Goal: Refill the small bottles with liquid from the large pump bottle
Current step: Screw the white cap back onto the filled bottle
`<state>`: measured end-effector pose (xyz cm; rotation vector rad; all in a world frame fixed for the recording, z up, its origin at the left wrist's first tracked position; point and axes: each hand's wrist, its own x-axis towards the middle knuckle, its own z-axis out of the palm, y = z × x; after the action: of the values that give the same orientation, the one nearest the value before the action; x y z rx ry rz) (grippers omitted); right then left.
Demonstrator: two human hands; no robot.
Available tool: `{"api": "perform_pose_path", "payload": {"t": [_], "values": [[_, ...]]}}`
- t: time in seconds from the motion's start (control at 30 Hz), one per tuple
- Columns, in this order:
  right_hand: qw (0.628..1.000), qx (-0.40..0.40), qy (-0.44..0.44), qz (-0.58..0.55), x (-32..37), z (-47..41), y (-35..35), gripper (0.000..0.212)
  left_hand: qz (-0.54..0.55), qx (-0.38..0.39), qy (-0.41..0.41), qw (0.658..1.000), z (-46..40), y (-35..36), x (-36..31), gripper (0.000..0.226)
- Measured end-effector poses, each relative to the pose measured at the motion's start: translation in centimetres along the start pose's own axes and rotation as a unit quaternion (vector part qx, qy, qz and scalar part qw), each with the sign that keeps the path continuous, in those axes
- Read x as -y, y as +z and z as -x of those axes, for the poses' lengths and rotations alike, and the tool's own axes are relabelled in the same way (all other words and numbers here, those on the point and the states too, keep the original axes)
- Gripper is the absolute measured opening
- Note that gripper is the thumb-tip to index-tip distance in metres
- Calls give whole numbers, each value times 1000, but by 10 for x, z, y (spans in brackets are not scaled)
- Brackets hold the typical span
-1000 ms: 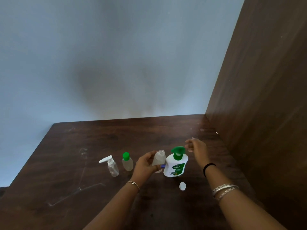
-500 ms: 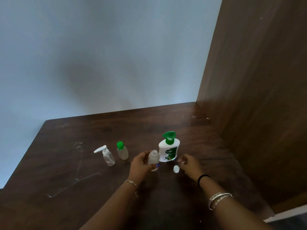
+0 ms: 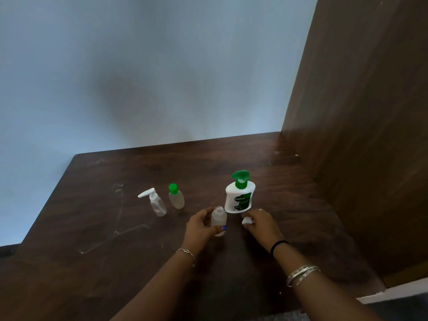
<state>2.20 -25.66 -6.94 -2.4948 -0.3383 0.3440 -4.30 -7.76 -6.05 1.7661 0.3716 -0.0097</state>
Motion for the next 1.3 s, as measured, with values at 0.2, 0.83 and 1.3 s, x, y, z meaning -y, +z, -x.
{"api": "perform_pose_path", "payload": {"t": [0.2,0.83,1.3], "values": [[993,-26,-112,-41,48,9,-58,31,19,-27,39,999,2,-8,-22,58],[946,34,-323,21,210,-19,-156,25,20,-119,171,978,0,-71,-124,56],[934,10,-315,167,236,-18,-161,26,-6,-107,155,982,7,-81,-134,47]]}}
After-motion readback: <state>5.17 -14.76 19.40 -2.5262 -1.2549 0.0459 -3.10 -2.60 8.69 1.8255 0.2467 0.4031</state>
